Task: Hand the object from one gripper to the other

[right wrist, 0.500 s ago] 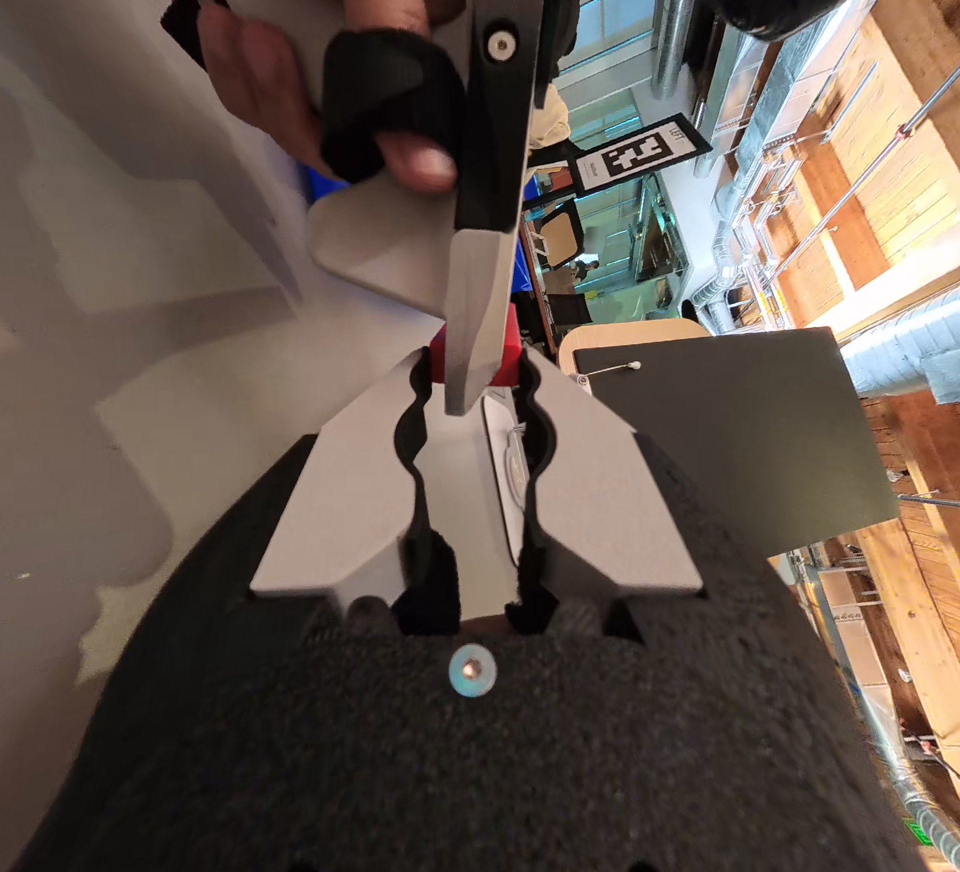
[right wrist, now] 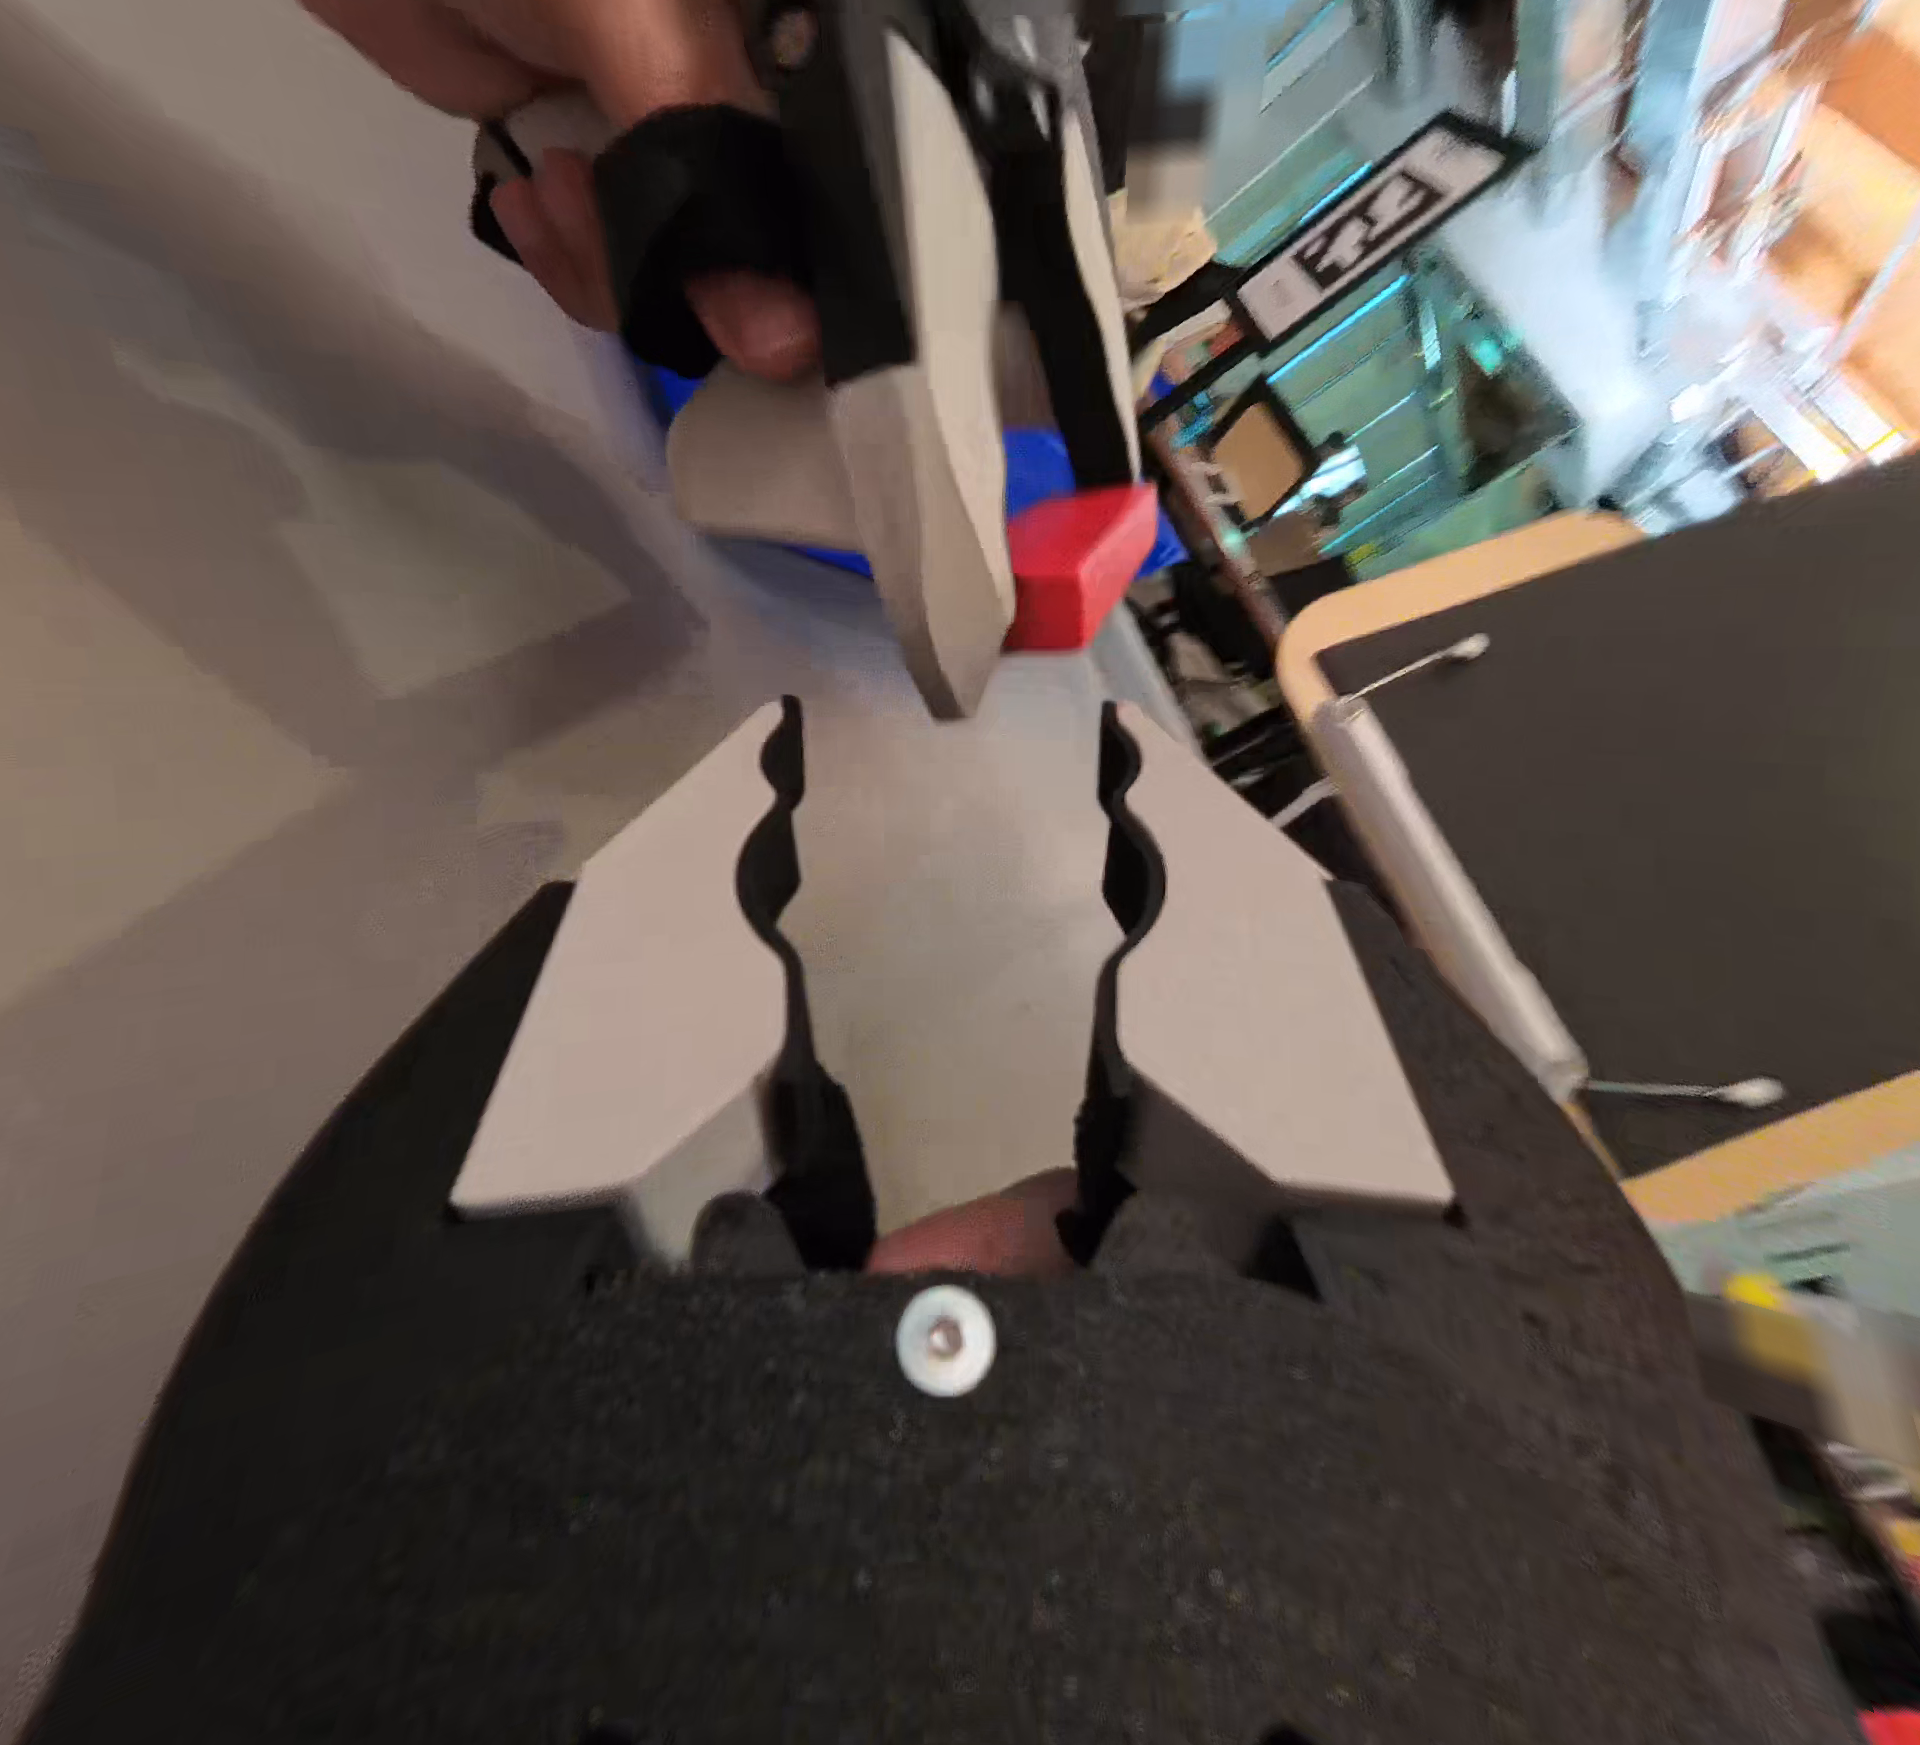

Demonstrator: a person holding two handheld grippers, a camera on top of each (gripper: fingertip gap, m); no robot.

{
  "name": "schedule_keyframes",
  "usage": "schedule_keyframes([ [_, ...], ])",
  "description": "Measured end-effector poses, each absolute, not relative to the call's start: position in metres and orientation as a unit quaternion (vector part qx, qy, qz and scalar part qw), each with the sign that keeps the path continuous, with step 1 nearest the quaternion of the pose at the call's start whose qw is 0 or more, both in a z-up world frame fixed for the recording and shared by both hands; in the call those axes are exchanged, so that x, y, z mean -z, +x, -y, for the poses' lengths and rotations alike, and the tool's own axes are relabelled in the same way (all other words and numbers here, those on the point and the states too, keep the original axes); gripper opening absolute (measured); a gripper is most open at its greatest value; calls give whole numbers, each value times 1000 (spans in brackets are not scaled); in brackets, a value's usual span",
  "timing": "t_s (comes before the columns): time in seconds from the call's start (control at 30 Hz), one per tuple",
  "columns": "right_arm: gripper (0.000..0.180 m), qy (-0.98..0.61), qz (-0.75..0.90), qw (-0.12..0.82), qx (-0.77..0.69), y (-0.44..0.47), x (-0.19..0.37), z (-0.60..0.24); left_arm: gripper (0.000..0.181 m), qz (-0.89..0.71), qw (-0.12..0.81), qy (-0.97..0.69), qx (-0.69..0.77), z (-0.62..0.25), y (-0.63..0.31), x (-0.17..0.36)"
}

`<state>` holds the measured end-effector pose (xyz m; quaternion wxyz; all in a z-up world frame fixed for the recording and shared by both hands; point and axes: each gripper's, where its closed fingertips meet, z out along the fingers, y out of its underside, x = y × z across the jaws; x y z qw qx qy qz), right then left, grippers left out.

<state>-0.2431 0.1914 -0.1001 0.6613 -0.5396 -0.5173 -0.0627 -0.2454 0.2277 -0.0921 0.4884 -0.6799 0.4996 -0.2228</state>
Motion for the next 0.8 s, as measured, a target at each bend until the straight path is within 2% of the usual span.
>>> schedule_keyframes([
  [0.07,62,-595,476,647,-12,-233,102,-200,106,-504,527,-662,174,-237,-254,83],
  [0.13,63,-657,427,603,-152,-230,105,-201,106,-526,544,-633,164,-232,-254,77],
  [0.27,76,-644,328,462,-514,-231,78,-172,106,-558,525,-565,305,-188,-238,62],
  [0.37,76,-627,239,375,-639,-223,59,-173,106,-573,519,-519,363,-163,-230,54],
  [0.63,77,-487,107,66,-864,-229,36,-160,106,-626,542,-457,324,-138,-212,67],
  [0.73,71,-525,143,50,-837,-242,53,-148,106,-633,545,-455,309,-137,-208,73],
  [0.8,55,-542,158,73,-822,-246,56,-148,106,-635,546,-455,303,-137,-207,75],
])
